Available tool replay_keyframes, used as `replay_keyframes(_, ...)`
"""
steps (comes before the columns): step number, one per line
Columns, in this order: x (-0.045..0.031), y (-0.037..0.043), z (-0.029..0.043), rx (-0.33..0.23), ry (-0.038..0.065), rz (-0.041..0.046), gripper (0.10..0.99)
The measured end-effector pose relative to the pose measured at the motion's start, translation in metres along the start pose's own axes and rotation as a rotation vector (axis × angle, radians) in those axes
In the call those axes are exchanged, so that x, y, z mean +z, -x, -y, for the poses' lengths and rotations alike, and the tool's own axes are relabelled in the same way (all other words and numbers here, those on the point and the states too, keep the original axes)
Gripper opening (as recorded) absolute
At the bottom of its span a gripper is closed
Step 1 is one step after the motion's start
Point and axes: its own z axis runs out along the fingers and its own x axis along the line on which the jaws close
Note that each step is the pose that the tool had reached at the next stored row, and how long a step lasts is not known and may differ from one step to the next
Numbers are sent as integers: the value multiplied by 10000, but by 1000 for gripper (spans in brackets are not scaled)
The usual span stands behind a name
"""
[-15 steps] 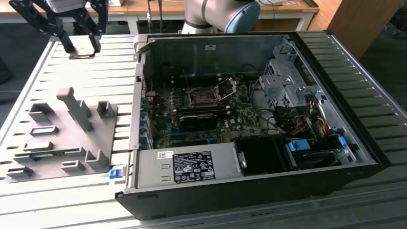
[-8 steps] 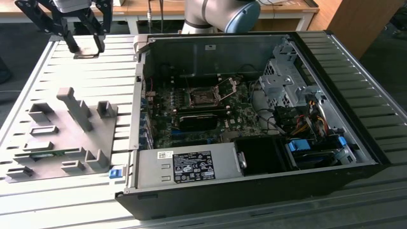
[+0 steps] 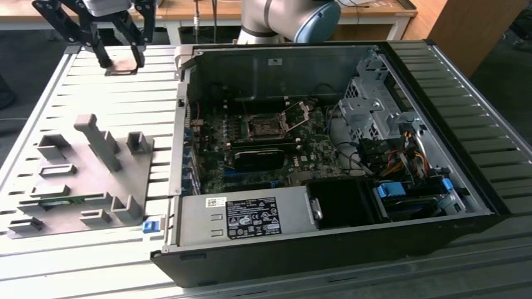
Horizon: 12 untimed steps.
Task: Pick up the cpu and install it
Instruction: 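Pick up the cpu and move it towards the insertion slot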
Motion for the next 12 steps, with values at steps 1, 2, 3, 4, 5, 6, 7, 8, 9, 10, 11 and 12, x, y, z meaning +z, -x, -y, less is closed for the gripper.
replay_keyframes(1, 5, 27, -5, 0, 1, 1, 541)
replay_keyframes(2, 10, 59, -9, 0, 1, 1, 541)
replay_keyframes(3, 13, 91, -12, 1, 0, 1, 541)
replay_keyframes(4, 16, 128, -14, 1, 0, 0, 541)
replay_keyframes(5, 18, 166, -16, 1, 0, 1, 541)
replay_keyframes(6, 21, 207, -17, 1, 0, 1, 541)
replay_keyframes(7, 23, 247, -18, 1, 1, 1, 541)
replay_keyframes(8, 25, 291, -19, 1, 1, 1, 541)
replay_keyframes(9, 26, 334, -20, 1, 0, 0, 541)
replay_keyframes(10, 28, 377, -21, 1, 0, 0, 541)
replay_keyframes(11, 29, 418, -22, 1, 0, 0, 541)
replay_keyframes(12, 31, 461, -23, 1, 0, 0, 541)
